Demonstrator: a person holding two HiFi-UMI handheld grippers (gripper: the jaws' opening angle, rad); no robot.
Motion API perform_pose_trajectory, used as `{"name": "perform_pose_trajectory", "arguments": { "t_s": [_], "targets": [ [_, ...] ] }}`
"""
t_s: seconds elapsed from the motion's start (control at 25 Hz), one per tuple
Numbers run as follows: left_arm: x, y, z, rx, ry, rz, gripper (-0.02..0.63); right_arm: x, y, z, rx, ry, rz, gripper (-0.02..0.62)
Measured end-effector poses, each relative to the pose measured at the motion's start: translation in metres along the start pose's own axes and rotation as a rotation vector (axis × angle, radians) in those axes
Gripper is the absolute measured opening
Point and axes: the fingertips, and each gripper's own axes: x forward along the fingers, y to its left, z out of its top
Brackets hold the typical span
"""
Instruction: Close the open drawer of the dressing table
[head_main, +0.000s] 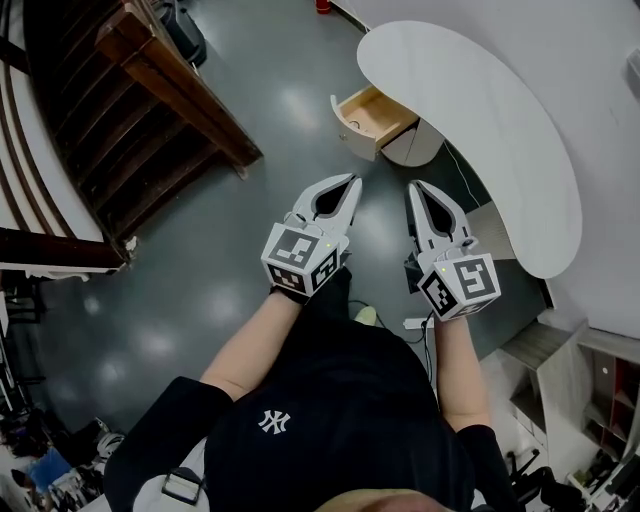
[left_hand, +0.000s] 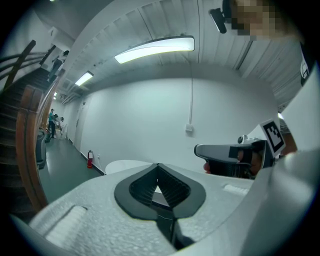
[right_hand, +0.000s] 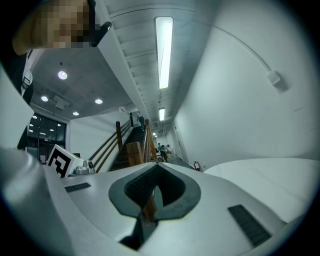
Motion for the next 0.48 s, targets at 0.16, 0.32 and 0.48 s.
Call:
{"name": "perform_pose_trajectory", "arguments": {
  "t_s": [0.16, 0.32, 0.48],
  "targets": [
    [0.031, 0.040, -0.008, 0.001, 0.023, 0.005, 0.009, 0.044, -0.020, -0.008, 0.011, 0.017, -0.013, 0.015],
    [0.067, 0.093, -0.022, -0.010, 0.056, 0.005, 0.009, 0.101, -0.042, -0.019, 0.021, 0.032, -0.022, 0.015],
    [0.103, 0.148, -0.035, -0.007, 0.083, -0.012, 0.009, 0.160, -0.063, -0.032, 0.030, 0.044, -0.035, 0.015]
  ]
}}
